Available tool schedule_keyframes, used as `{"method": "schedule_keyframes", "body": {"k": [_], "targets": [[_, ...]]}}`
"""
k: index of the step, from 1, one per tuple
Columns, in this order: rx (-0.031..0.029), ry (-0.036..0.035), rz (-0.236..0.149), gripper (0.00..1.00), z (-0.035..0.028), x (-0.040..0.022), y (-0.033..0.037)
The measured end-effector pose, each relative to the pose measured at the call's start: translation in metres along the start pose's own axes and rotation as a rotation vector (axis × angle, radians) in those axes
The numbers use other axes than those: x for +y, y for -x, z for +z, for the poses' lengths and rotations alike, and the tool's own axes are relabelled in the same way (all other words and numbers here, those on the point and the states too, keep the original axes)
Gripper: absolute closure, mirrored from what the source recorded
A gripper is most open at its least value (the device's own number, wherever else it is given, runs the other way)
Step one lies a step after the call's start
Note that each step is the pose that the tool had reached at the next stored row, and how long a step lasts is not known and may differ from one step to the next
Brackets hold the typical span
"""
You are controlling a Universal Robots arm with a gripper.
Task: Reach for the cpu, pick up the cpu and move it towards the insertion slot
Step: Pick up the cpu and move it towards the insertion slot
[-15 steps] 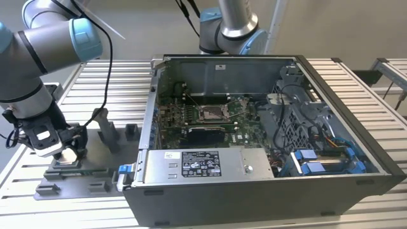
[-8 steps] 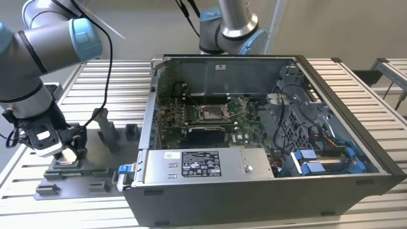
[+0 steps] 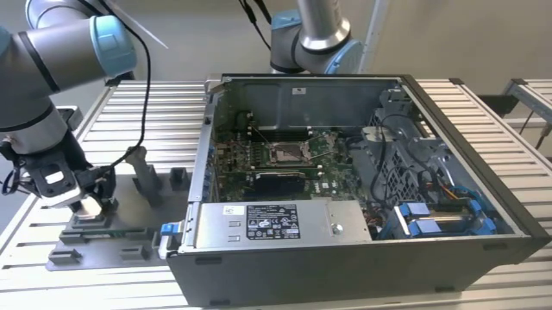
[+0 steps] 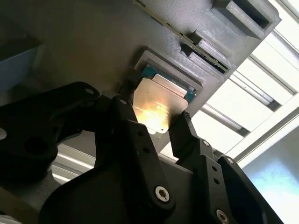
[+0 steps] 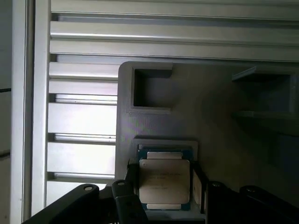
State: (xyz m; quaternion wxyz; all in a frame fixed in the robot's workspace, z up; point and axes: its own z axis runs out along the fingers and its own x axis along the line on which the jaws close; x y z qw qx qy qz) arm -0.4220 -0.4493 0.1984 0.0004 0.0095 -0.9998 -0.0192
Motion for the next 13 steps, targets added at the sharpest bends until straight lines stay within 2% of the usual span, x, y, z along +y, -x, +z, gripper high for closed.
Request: {"method": "schedule_keyframes", "body": {"k": [8,13], "targets": [[0.0,0.0,0.0,1.0,-0.0159,0.0006,0.0],[0.0001,-0.0001,0.0,1.0,-0.0231,0.0009,0.0]]}}
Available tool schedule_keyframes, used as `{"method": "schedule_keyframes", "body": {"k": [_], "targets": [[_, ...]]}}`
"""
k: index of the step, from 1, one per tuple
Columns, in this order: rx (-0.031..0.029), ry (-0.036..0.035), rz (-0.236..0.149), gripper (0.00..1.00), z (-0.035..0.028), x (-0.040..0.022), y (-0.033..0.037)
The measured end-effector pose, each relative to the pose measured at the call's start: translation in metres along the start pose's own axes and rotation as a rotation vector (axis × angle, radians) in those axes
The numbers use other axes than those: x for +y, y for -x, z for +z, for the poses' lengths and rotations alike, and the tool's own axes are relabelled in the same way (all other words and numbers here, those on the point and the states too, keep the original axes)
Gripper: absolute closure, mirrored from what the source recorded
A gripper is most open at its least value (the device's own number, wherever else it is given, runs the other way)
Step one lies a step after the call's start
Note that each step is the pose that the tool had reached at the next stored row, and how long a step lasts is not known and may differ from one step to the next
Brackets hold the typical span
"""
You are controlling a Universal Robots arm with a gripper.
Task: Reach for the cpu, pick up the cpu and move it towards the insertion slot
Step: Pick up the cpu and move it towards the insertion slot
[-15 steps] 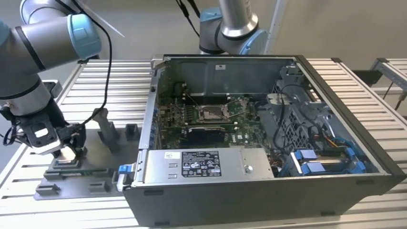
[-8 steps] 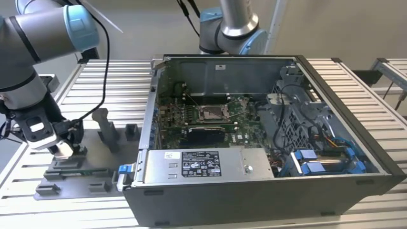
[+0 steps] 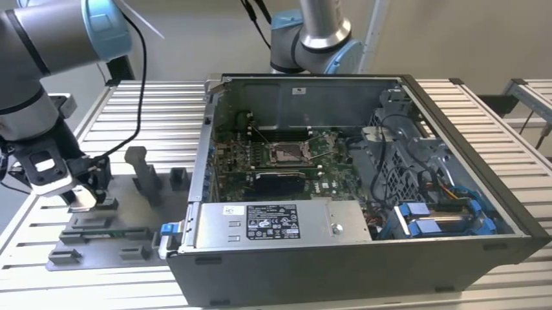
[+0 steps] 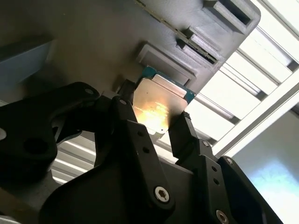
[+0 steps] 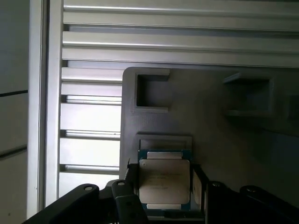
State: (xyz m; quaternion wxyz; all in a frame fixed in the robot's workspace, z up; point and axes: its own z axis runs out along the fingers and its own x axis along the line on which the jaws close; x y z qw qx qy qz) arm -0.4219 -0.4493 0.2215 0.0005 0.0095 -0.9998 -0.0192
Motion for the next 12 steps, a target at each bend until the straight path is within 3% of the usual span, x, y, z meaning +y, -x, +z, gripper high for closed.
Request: {"method": "schedule_keyframes", "body": {"k": [12], "targets": [[-0.0001,0.0001,0.0,1.0,-0.016,0.0007,0.0]]}}
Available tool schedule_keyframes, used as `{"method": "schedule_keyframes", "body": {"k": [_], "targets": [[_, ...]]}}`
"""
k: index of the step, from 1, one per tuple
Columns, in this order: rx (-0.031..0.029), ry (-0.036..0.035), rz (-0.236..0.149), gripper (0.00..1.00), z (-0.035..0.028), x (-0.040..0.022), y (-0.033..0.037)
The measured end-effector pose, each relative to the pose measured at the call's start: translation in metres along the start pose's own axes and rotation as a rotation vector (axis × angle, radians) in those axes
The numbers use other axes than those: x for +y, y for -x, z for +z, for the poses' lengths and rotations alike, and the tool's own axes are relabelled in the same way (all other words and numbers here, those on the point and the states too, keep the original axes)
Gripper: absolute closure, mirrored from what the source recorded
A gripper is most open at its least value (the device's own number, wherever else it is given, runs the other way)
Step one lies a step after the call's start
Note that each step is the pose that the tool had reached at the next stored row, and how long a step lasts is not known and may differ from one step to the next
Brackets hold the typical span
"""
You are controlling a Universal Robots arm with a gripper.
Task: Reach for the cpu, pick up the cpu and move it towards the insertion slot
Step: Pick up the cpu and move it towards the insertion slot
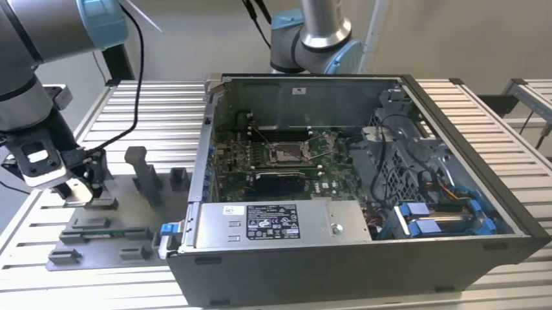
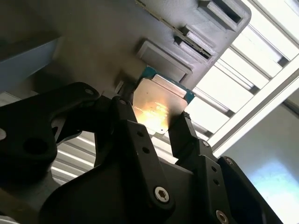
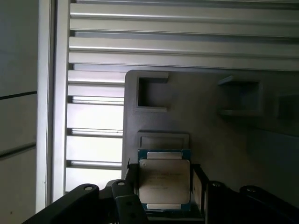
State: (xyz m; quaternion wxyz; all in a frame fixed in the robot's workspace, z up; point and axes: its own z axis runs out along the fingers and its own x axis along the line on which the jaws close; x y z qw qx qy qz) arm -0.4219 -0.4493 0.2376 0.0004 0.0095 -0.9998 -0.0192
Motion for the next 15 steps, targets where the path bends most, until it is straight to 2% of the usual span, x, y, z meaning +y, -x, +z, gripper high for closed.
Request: {"method": "schedule_keyframes", "body": {"k": [7,15], "targets": [[-0.0001,0.0,0.0,1.0,-0.0072,0.0003,0.0],[0.0,0.0,0.0,1.0,-0.0124,0.0005,0.0]]}}
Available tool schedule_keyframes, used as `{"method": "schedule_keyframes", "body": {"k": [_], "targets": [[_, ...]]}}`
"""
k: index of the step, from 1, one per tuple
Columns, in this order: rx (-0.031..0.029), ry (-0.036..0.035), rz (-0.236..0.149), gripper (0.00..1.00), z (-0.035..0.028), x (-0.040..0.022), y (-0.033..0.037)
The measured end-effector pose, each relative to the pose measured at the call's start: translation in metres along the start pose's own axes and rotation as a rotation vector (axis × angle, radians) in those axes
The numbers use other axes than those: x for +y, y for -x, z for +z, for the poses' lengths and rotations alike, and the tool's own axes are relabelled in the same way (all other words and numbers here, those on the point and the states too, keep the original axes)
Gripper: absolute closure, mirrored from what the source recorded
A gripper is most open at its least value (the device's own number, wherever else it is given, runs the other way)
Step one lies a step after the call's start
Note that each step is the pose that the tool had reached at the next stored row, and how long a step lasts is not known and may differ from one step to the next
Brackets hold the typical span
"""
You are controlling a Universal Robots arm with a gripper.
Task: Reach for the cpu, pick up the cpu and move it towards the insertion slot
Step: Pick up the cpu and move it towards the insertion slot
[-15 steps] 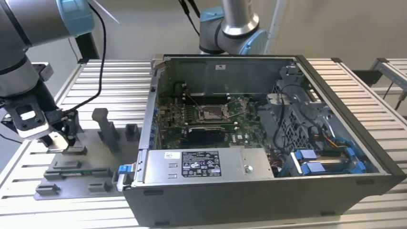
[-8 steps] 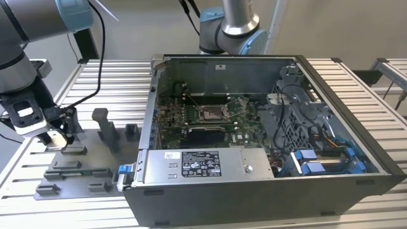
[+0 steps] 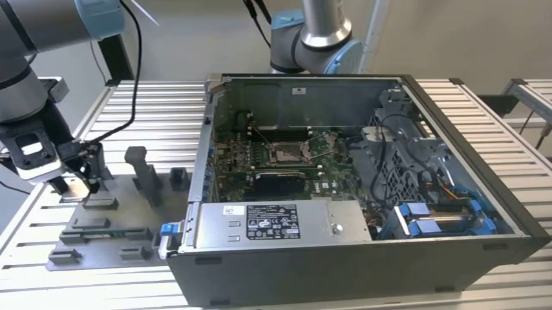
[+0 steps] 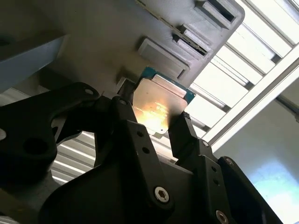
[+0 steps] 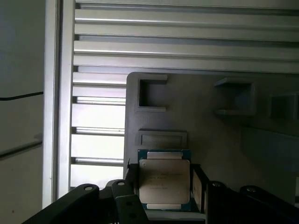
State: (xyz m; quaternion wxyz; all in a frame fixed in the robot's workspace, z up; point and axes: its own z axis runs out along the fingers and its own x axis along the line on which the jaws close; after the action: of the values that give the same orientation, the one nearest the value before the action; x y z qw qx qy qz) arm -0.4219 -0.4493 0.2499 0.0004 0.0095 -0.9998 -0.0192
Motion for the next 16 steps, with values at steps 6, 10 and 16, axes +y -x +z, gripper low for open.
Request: {"method": "schedule_keyframes", "body": {"k": [6,10,16], "targets": [[0.0,0.0,0.0,1.0,-0.0061,0.0002,0.0],[0.0,-0.0001,0.0,1.0,-0.0118,0.0004,0.0],[0.0,0.0,0.0,1.0,-0.0201,0.0007,0.0]]}}
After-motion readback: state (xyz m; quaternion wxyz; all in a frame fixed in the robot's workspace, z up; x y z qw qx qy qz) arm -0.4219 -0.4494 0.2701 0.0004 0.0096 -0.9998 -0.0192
